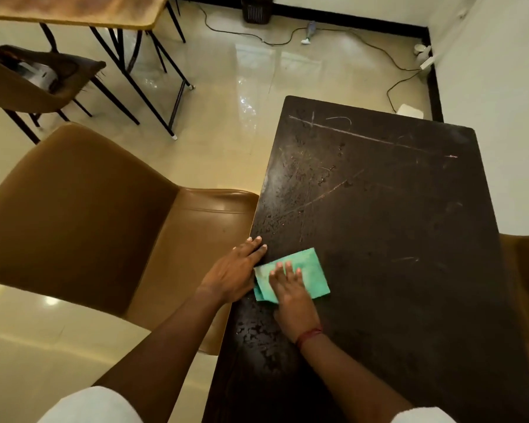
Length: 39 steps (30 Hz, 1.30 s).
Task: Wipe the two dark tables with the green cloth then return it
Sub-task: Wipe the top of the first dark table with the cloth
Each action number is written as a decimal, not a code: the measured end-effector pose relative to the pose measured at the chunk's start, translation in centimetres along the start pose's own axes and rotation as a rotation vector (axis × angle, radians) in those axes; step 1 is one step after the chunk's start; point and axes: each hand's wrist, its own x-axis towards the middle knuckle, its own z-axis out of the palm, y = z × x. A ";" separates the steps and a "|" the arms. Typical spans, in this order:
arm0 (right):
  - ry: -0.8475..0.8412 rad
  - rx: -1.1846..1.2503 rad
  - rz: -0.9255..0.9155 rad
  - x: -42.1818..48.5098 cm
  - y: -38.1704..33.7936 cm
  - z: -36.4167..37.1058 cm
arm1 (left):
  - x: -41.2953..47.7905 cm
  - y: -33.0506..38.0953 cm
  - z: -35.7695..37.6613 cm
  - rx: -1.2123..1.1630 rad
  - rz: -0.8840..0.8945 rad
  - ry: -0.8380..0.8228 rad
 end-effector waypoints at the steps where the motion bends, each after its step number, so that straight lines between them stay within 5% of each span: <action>1: -0.058 -0.070 -0.186 -0.6 0.6 0.0 | -0.2 0.0 0.0 -0.011 -0.021 0.016; 4: 0.007 -0.223 -0.424 -0.1 4.5 -1.7 | -1.3 -0.5 0.1 -0.057 -0.094 0.057; 9: 0.085 0.021 0.214 3.3 2.8 -3.2 | -3.5 -1.8 1.1 -0.095 -0.194 0.052; 13: -0.090 -0.150 -0.289 2.0 -0.1 -0.8 | -4.6 -2.8 1.6 -0.125 -0.221 0.074; 15: -0.016 -0.203 -0.418 3.2 1.8 -2.6 | -5.0 -3.1 1.6 -0.144 -0.235 0.074; 19: 0.024 -0.029 0.101 6.8 3.3 -4.2 | -5.5 -3.8 2.1 -0.166 -0.234 0.094; 21: 0.004 -0.028 0.185 7.1 0.8 -3.7 | -5.7 -4.1 2.2 -0.174 -0.241 0.093; 27: -0.037 -0.135 -0.409 5.4 0.8 -2.3 | -5.6 -3.5 3.2 -0.252 -0.253 0.122; 29: -0.100 -0.070 -0.199 7.5 2.1 -3.6 | -5.4 -2.9 2.8 -0.265 -0.264 0.113; 31: 0.026 0.044 0.178 9.4 1.8 -4.8 | -5.2 -2.2 2.5 -0.272 -0.273 0.100; 33: 0.051 0.074 0.313 10.0 -0.5 -5.0 | -4.9 -1.7 2.1 -0.291 -0.270 0.097; 37: -0.121 -0.044 -0.166 8.4 -1.5 -3.4 | -4.5 -1.8 2.7 -0.302 -0.241 0.143; 39: -0.119 -0.031 -0.188 9.6 2.1 -4.3 | -4.6 -1.5 3.0 -0.281 -0.250 0.112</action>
